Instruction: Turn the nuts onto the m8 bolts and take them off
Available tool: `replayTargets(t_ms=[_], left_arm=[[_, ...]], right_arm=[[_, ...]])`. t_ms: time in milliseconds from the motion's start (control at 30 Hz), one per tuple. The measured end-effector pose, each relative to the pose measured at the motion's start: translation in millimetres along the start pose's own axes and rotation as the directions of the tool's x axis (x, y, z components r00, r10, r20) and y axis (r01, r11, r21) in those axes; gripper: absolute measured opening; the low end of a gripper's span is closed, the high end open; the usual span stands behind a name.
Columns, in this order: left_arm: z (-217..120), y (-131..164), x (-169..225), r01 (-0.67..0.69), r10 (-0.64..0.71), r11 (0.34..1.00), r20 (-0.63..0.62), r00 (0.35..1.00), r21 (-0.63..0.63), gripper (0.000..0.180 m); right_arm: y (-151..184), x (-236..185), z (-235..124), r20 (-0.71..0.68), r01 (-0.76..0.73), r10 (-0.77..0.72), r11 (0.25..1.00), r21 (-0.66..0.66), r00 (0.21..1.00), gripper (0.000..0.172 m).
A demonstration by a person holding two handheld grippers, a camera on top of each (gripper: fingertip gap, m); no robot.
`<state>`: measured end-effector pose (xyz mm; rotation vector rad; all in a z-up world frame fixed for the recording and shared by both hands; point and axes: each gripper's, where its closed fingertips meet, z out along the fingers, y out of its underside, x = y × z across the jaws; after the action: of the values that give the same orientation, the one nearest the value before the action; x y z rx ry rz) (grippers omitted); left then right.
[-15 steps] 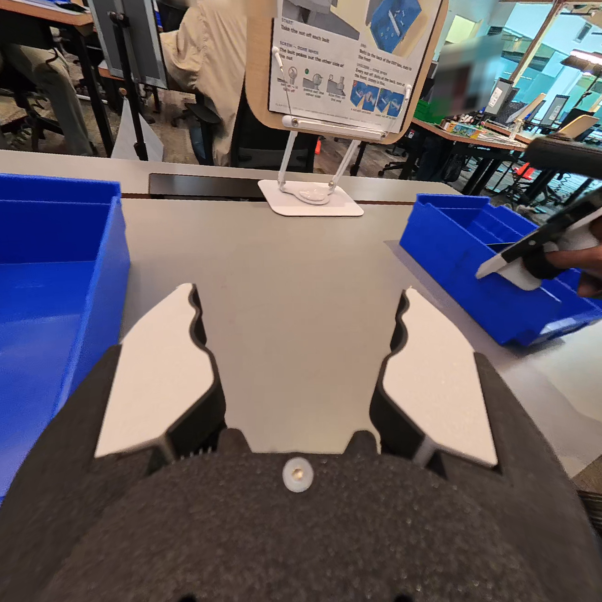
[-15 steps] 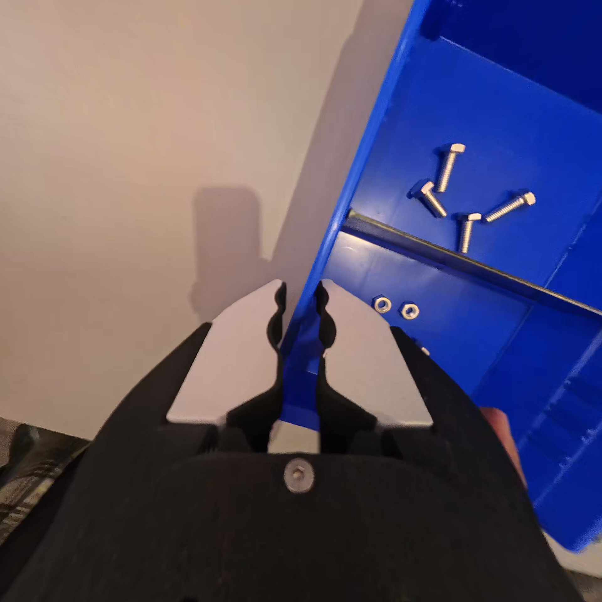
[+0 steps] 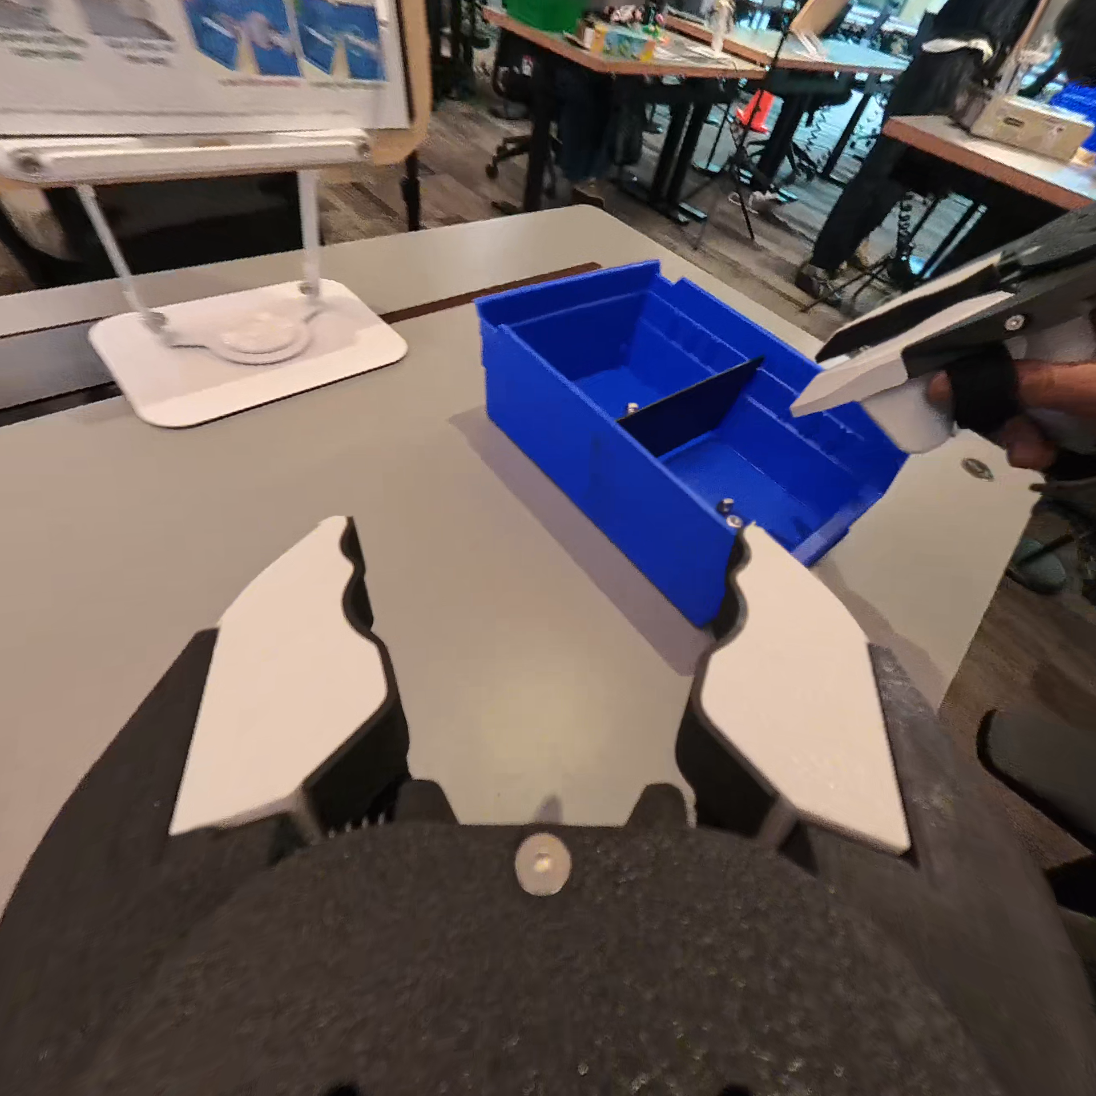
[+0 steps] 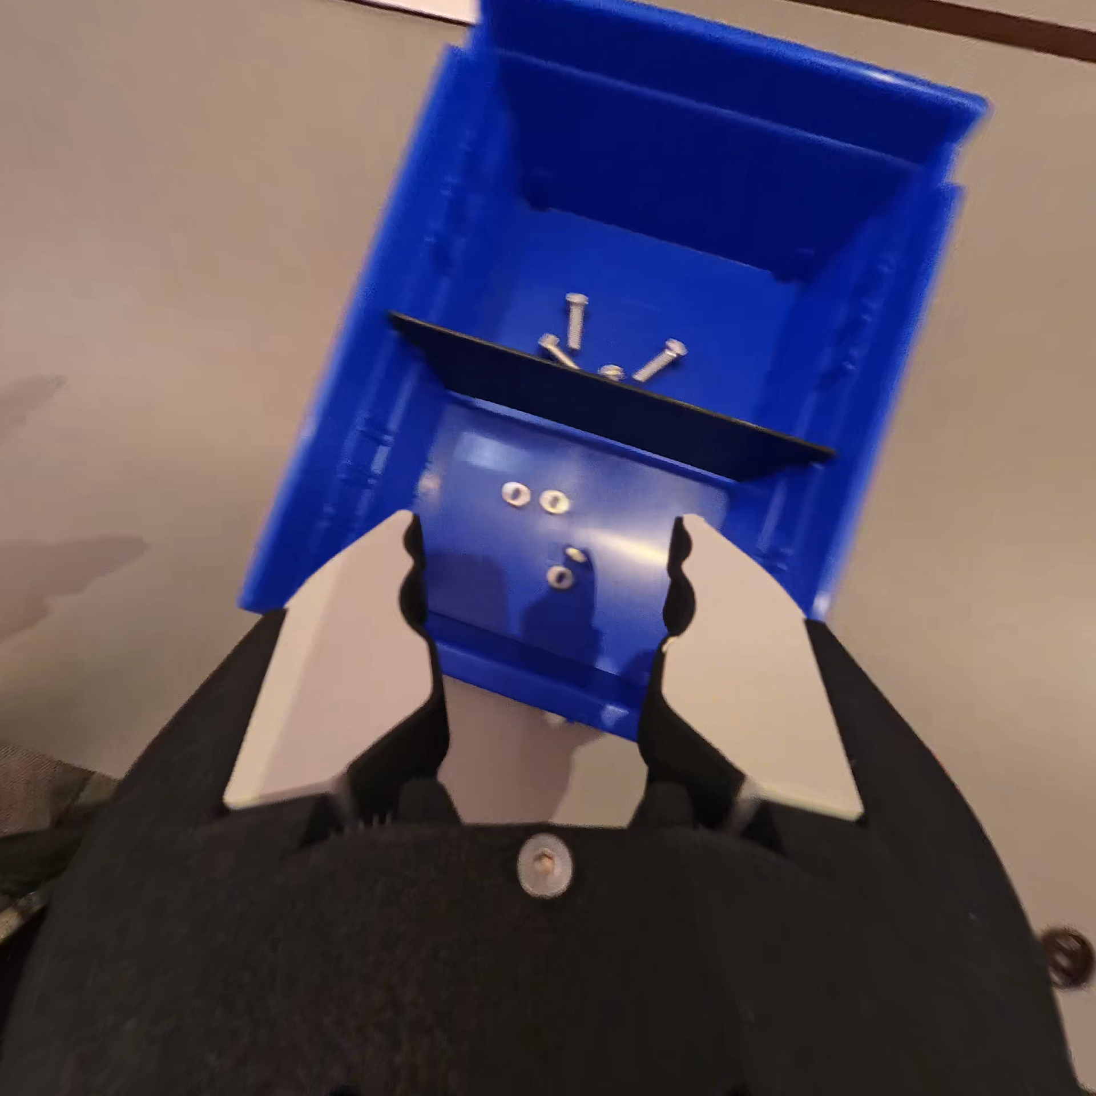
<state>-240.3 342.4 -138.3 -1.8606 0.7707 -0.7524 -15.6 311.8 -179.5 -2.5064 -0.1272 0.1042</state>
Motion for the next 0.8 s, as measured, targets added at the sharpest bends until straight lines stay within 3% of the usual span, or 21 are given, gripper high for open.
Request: replayTargets(t_ms=[33,200,367,400,467,567,800], left_arm=[[3.2,-1.2,5.5,-0.003,0.003,1.000,-0.011,1.000,0.002,0.115],[-5.8,0.0,0.7,-0.001,0.000,1.000,0.021,1.000,0.022,0.114],[-22.1,2.3,-16.9,0.037,-0.039,0.998,0.059,0.997,0.041,0.114],[-25.1,3.6,-19.8,0.041,-0.043,0.998,0.065,0.997,0.042,0.113],[-30.5,6.5,-25.7,0.046,-0.049,0.998,0.080,0.996,0.037,0.113],[-36.6,10.2,-33.7,0.052,-0.055,0.998,0.100,0.993,0.032,0.114],[-44.6,18.2,-47.8,0.088,-0.093,0.995,0.120,0.988,0.041,0.114]], right_arm=[[4.2,16.0,-2.5,-0.021,-0.009,0.009,1.000,-0.011,1.000,0.075],[24.2,92.4,-1.4,-0.087,-0.121,0.112,0.987,-0.106,0.990,0.066],[44.5,116.0,32.1,-0.060,-0.160,0.150,0.954,-0.252,0.987,0.057],[48.0,115.3,38.7,-0.042,-0.165,0.160,0.947,-0.276,0.986,0.047],[46.4,99.4,46.4,0.076,-0.185,0.215,0.940,-0.288,0.974,0.007],[44.2,98.7,48.8,0.019,-0.167,0.180,0.942,-0.292,0.983,0.006],[29.0,48.7,62.1,0.092,-0.102,0.136,0.948,-0.303,0.986,0.007]])
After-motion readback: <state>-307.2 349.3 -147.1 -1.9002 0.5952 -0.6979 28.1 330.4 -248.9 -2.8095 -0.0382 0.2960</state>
